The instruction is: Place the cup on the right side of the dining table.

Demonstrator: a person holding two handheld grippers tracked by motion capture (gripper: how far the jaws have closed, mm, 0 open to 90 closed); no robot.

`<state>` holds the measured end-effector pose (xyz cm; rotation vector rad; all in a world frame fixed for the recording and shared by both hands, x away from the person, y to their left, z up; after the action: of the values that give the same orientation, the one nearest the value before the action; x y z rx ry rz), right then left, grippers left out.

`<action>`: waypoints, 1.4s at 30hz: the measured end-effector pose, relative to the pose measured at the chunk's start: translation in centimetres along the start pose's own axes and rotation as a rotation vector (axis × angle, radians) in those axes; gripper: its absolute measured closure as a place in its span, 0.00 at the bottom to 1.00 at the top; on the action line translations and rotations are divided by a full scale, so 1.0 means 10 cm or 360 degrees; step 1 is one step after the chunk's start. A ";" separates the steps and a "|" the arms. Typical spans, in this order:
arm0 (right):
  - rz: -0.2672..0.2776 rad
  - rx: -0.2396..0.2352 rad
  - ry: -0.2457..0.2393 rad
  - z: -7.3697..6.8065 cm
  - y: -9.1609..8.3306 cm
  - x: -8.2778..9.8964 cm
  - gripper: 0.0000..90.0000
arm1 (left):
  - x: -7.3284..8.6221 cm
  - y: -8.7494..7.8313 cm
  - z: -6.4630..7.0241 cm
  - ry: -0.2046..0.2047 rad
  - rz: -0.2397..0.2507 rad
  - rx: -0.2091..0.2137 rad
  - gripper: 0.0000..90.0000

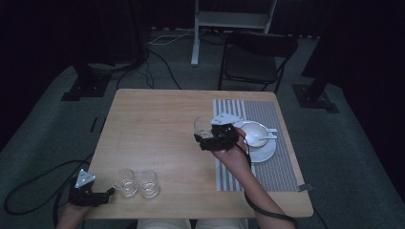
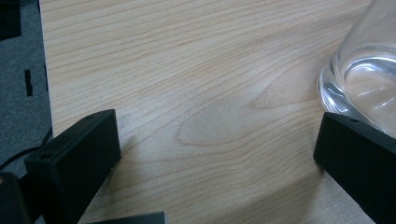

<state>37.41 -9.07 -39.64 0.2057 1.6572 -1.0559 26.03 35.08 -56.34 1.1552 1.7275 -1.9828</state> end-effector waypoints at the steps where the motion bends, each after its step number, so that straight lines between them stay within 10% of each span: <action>1: -0.0003 0.0019 0.0006 0.05 0.00 -0.03 0.22 | 0.00 0.00 0.00 -0.0001 0.0001 0.0000 0.01; 20: -0.0083 0.0422 0.0275 1.24 0.07 -0.33 0.22 | 0.00 0.00 0.00 -0.0007 0.0003 -0.0002 0.01; 30: -0.0211 0.0666 0.0450 1.85 0.38 -0.21 0.22 | 0.00 0.00 0.01 -0.0007 0.0003 0.0000 0.01; 42: -0.0363 0.0749 0.0649 2.30 0.75 0.03 0.22 | 0.00 0.00 0.00 -0.0005 0.0000 -0.0002 0.01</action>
<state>57.88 -21.35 -43.75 0.5818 1.7929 -1.6583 26.04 35.02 -56.34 1.1507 1.7272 -1.9822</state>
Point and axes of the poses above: each handheld gripper's, and its own axes: y roughly forward along the jaws, x roughly out of its underside, z roughly to its right, the point moved 2 cm from there along y, roughly forward along the jaws, and after that the axes turned 1 degree about -x, right-handed, at the moved point
